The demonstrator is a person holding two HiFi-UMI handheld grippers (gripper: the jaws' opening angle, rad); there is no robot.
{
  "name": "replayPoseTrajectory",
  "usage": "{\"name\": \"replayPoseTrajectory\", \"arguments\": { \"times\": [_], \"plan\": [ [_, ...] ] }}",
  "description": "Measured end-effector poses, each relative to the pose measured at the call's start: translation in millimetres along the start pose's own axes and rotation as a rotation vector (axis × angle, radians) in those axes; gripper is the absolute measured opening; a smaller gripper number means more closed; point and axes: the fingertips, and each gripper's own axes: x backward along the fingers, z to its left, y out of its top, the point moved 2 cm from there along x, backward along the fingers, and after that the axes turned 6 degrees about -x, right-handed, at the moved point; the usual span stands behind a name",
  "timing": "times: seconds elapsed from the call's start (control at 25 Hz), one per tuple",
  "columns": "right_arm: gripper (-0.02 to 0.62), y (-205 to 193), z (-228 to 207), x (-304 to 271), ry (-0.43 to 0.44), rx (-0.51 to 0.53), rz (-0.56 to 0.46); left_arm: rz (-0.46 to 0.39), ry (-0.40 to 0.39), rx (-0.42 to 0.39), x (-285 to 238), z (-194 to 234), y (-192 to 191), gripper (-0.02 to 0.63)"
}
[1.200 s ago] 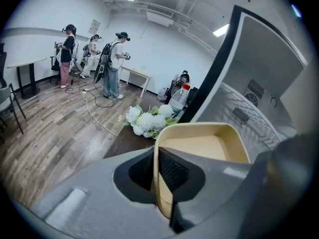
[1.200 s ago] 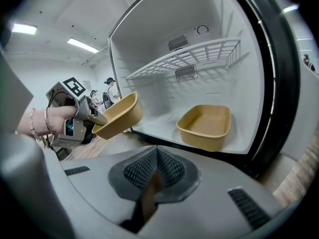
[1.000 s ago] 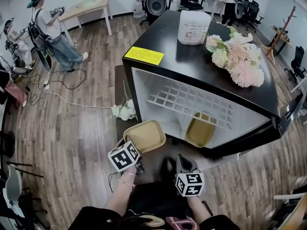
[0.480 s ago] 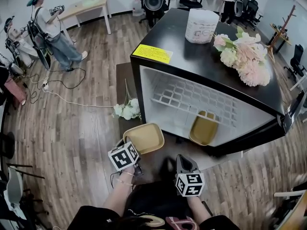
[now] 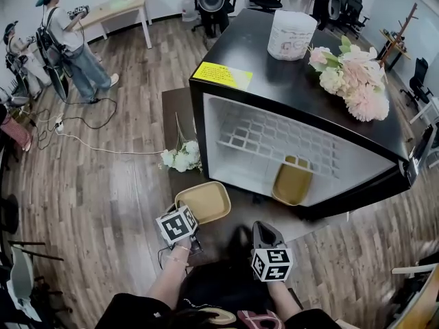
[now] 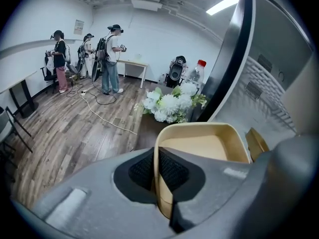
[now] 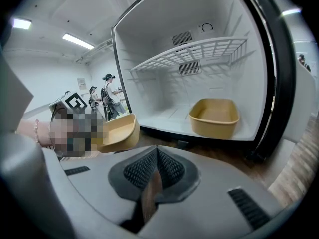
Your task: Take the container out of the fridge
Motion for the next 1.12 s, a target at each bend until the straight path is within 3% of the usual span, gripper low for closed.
{"name": "replayPoseTrajectory", "arguments": {
  "times": [1.12],
  "plan": [
    [0.008, 0.0, -11.9, -3.6, -0.070, -0.025, 0.008, 0.110, 0.083, -0.071, -41.2, 14.8, -11.9, 0.011]
  ]
}}
